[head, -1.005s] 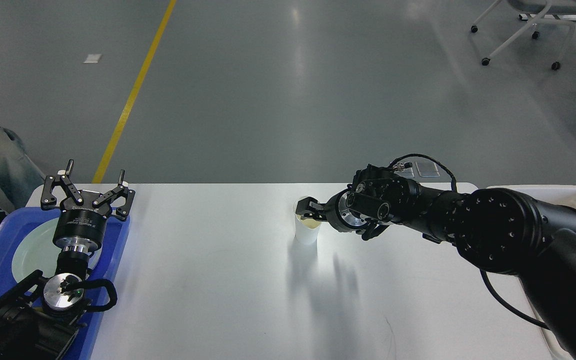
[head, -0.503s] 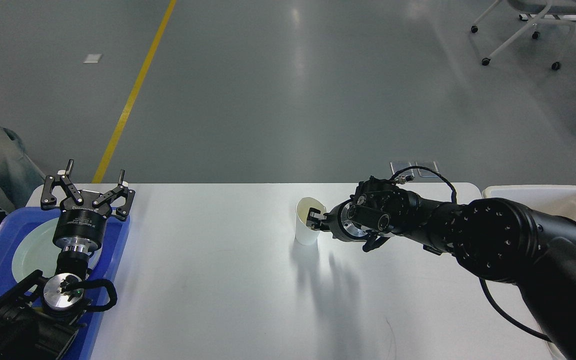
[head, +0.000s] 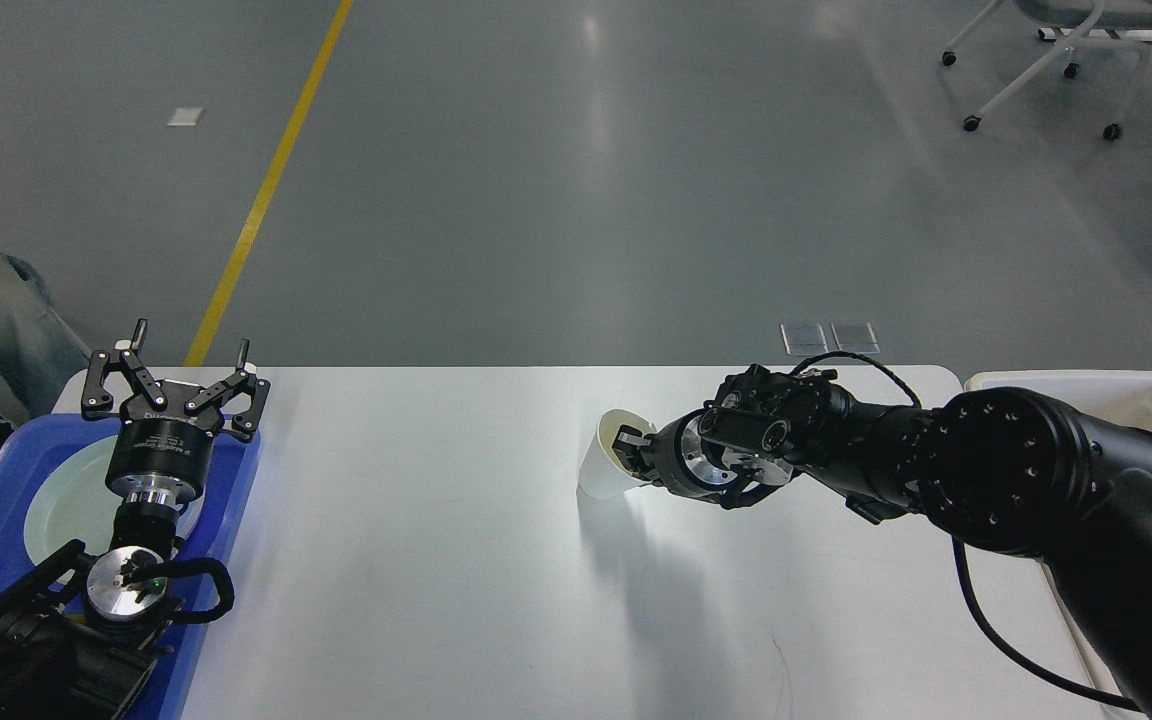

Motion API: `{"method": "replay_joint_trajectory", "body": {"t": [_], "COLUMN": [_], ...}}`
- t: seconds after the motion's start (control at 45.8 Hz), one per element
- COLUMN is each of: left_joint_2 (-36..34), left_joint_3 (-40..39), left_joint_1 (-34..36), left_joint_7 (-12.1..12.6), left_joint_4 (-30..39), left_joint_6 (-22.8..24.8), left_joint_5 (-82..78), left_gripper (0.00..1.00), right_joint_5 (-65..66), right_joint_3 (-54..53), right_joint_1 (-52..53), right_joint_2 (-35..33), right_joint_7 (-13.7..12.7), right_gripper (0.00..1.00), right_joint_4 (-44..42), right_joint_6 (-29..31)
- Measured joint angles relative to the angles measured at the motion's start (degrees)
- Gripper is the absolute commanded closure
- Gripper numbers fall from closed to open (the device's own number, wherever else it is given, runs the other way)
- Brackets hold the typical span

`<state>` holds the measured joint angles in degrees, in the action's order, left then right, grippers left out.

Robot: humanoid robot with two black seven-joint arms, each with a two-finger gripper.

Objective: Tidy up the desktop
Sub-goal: 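Lift the paper cup and carry it into the white bin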

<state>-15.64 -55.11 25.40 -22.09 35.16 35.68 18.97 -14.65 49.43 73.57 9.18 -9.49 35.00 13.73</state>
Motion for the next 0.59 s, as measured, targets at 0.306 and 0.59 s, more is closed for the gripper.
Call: {"method": "replay_joint_trajectory", "body": {"t": [0.306, 0.59], "left_joint_2": [0.0, 0.0], "left_joint_3": [0.0, 0.0], "left_joint_1": [0.0, 0.0], "left_joint_7": [0.0, 0.04], "left_joint_4": [0.0, 0.0], "left_joint_6": [0.0, 0.0], "left_joint_5": [0.03, 0.02], "left_gripper": [0.04, 0.04], "right_joint_5": [-0.49, 1.66], "right_joint_3": [0.23, 9.4], "right_joint_1": [7.13, 25.76], "right_joint_2": [-6.49, -15.07], "right_joint_7": [0.0, 0.04], "right_gripper": [1.0, 1.0], "right_joint_4": [10.19, 31.52], "right_joint_6": [0.05, 4.04]}}
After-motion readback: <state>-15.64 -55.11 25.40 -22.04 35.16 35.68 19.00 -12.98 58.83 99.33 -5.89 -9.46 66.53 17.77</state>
